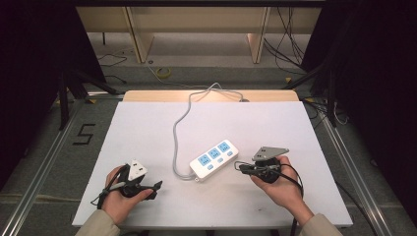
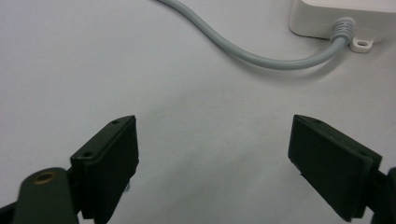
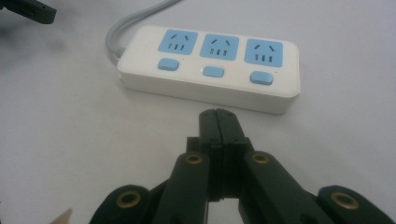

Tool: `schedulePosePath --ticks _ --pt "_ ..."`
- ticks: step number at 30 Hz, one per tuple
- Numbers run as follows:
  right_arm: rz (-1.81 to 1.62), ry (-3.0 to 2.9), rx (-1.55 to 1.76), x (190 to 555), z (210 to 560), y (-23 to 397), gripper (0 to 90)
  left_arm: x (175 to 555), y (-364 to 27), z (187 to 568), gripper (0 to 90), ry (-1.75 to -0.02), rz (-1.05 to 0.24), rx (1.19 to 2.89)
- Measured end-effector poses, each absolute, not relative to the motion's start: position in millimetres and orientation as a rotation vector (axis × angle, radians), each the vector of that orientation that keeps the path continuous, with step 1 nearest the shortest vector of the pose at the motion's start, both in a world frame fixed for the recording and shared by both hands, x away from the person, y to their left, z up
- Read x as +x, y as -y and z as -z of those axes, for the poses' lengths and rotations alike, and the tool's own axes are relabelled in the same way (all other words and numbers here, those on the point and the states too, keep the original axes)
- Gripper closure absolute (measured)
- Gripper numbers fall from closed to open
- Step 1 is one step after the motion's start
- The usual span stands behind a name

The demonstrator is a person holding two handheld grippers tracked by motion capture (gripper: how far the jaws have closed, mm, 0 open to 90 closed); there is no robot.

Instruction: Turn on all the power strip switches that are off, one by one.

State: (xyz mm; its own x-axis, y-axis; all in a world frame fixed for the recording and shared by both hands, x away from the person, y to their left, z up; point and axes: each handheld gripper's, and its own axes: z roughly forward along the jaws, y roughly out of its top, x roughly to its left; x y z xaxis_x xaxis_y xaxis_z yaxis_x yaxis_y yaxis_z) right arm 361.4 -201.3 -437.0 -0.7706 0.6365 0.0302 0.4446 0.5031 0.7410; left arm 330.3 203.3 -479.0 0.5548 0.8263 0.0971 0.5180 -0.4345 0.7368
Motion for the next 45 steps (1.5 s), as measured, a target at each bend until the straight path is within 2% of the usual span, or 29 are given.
schedulePosePath --ticks 45 --pt "-1.102 -2.553 0.871 376.0 433.8 166.7 90.0 330.7 -202.9 479.0 15.7 -1.066 -0.604 2.129"
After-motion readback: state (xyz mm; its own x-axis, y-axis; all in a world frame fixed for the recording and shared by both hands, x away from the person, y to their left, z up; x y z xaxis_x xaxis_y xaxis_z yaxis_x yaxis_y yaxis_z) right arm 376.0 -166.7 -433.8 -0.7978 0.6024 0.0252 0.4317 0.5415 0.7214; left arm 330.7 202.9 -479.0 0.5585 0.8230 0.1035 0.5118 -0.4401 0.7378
